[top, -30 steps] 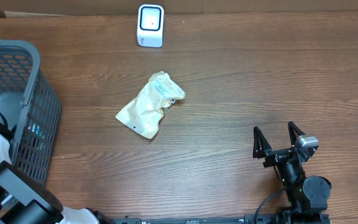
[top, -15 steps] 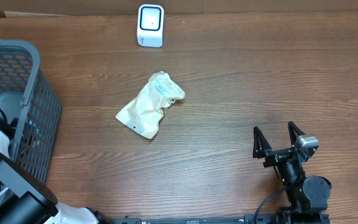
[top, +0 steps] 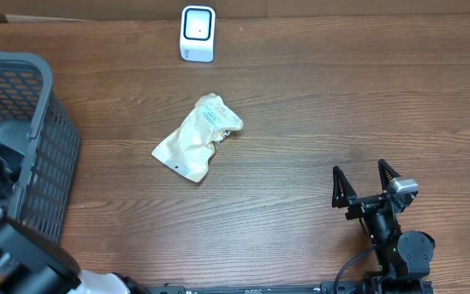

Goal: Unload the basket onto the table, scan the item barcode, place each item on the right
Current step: 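Grasp the teal Kleenex tissue pack inside the basket with the left gripper, then carry the tissue pack out and drop it right of the beige bag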

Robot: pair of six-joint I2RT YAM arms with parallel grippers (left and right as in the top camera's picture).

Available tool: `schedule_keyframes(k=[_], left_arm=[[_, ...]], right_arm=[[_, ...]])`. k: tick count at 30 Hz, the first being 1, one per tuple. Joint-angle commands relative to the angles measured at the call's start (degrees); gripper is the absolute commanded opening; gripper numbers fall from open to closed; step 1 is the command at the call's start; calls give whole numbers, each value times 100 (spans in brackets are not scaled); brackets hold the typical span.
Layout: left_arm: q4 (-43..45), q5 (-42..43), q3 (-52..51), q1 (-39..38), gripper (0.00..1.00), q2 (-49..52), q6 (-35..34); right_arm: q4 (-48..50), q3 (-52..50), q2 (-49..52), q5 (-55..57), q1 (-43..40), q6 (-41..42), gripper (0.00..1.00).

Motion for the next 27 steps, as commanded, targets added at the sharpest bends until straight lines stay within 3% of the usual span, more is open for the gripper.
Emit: schedule_keyframes(k=[1,6,12,20,27], left_arm=[[-229,146,1060,28,4,-1023,7],[-391,1058,1543,-350,4,-2201,9],[-800,1165,1517,-1912,4,-2702,11],[-527,857,866,-4651,4,-2138,7],[269,839,396,-6463,4,-691,-284]], right_arm=[[33,-59,-35,-31,-15,0,100],[33,-59,-35,-28,-15,0,100],[35,-59,-35,-31,-15,0,100],[33,-59,-35,-31,-15,0,100],[33,-59,-35,-31,-15,0,100]])
